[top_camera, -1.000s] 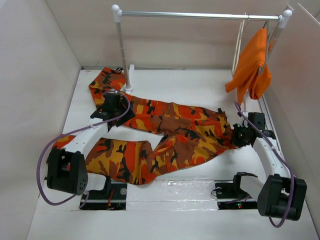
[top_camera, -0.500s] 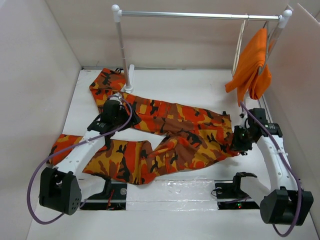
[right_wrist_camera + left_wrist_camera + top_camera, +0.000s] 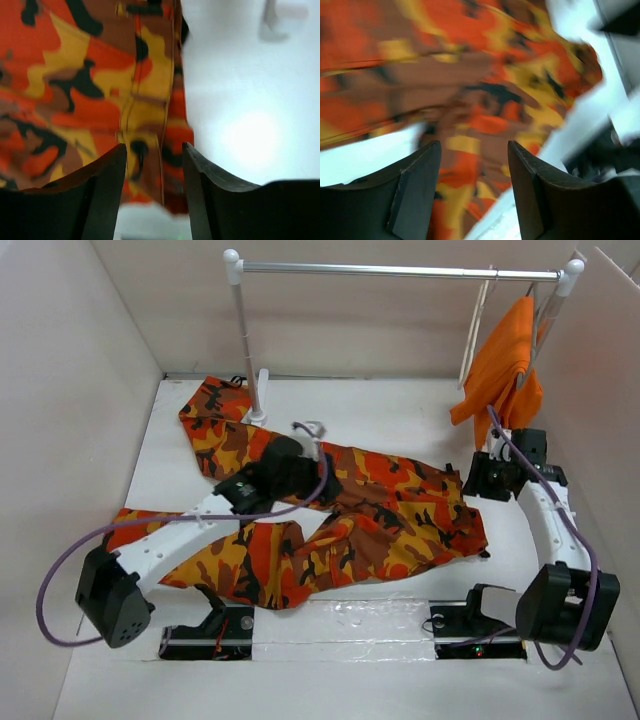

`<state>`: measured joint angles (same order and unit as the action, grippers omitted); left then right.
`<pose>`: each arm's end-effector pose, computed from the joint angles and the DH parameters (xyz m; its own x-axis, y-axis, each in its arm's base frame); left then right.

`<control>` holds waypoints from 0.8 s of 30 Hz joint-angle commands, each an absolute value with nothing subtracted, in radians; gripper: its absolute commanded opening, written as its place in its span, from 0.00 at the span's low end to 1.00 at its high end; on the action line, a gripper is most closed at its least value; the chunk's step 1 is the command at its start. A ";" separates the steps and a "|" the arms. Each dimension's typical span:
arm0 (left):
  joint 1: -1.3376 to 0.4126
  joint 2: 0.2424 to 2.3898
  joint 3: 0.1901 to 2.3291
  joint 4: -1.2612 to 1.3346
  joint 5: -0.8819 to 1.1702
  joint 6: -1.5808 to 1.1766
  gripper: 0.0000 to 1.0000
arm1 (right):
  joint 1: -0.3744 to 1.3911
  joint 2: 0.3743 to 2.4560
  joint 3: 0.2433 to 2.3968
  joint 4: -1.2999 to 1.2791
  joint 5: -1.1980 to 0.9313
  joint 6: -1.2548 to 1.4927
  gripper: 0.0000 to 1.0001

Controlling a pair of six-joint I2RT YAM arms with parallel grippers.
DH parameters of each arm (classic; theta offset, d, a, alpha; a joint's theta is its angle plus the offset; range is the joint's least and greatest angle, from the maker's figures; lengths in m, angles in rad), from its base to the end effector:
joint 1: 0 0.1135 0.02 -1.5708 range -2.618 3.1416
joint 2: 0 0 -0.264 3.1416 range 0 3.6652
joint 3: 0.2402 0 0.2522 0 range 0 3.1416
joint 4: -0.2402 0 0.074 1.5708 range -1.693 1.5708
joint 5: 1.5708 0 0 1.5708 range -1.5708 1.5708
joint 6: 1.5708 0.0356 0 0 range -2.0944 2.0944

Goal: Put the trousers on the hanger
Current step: Flatten out the trousers at the center of the board.

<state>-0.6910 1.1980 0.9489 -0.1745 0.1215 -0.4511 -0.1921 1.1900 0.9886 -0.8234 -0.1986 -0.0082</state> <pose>0.2097 -0.1790 0.3122 -0.5980 -0.0670 -0.7987 0.5079 0.7392 -0.4423 0.2275 -0.0371 0.2753 -0.8396 0.1551 -0.5206 0.0797 0.9832 0.1643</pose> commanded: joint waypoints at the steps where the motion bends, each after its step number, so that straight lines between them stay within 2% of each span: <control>1: -0.900 1.276 1.057 -0.123 0.068 -0.402 0.52 | -0.224 1.207 0.858 -0.375 -0.314 0.044 0.53; 3: -1.064 1.382 1.136 -0.138 -0.032 -0.361 0.56 | -0.262 1.221 0.752 -0.151 -0.359 0.110 0.65; 5: -1.132 1.477 1.164 -0.111 -0.046 -0.350 0.60 | -0.274 1.249 0.712 -0.012 -0.393 0.115 0.75; 9: -1.178 1.624 1.199 -0.011 0.057 -0.362 0.65 | -0.275 1.350 0.680 0.136 -0.428 0.109 0.77; 11: -1.203 1.728 1.259 -0.008 0.060 -0.344 0.66 | -0.284 1.416 0.660 0.228 -0.466 0.153 0.77; 16: -1.213 1.936 1.379 -0.070 0.041 -0.324 0.66 | -0.273 1.522 0.669 0.267 -0.474 0.179 0.75; 18: -1.213 2.020 1.426 -0.109 0.021 -0.330 0.65 | -0.273 1.545 0.669 0.262 -0.469 0.189 0.69; 21: -1.213 2.042 1.401 -0.140 0.015 -0.348 0.48 | -0.273 1.560 0.655 0.313 -0.500 0.216 0.60; 22: -1.213 2.033 1.381 -0.135 0.014 -0.354 0.39 | -0.273 1.563 0.653 0.322 -0.499 0.221 0.56; 23: -1.213 2.010 1.340 -0.133 0.020 -0.362 0.33 | -0.273 1.565 0.652 0.324 -0.499 0.221 0.41; 24: -1.213 2.000 1.322 -0.133 0.020 -0.368 0.25 | -0.273 1.565 0.650 0.325 -0.500 0.222 0.30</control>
